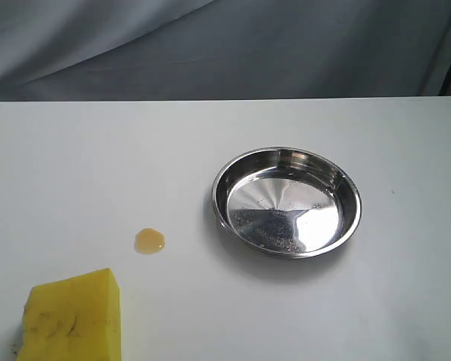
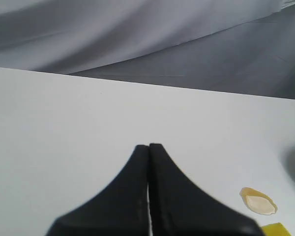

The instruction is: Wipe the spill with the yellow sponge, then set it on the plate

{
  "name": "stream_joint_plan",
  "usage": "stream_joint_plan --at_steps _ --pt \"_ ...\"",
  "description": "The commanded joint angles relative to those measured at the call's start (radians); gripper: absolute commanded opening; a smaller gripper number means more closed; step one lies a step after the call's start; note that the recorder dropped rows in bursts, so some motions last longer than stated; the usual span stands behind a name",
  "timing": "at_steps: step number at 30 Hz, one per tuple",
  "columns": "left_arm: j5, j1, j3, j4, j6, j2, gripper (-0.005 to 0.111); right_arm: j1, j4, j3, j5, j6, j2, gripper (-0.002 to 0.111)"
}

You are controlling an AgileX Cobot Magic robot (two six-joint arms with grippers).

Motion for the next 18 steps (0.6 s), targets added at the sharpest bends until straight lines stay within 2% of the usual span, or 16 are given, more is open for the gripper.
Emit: stream_joint_plan --at_steps 1,18 --pt "-0.011 0.004 0.005 -0.006 -0.001 -0.002 0.0 0.0 0.005 0.004 -0.002 0.004 -0.005 0.0" --pt "-0.011 0.004 0.005 -0.006 -0.001 -0.002 0.0 0.0 -0.002 0.004 -0.006 -0.005 -0.005 0.0"
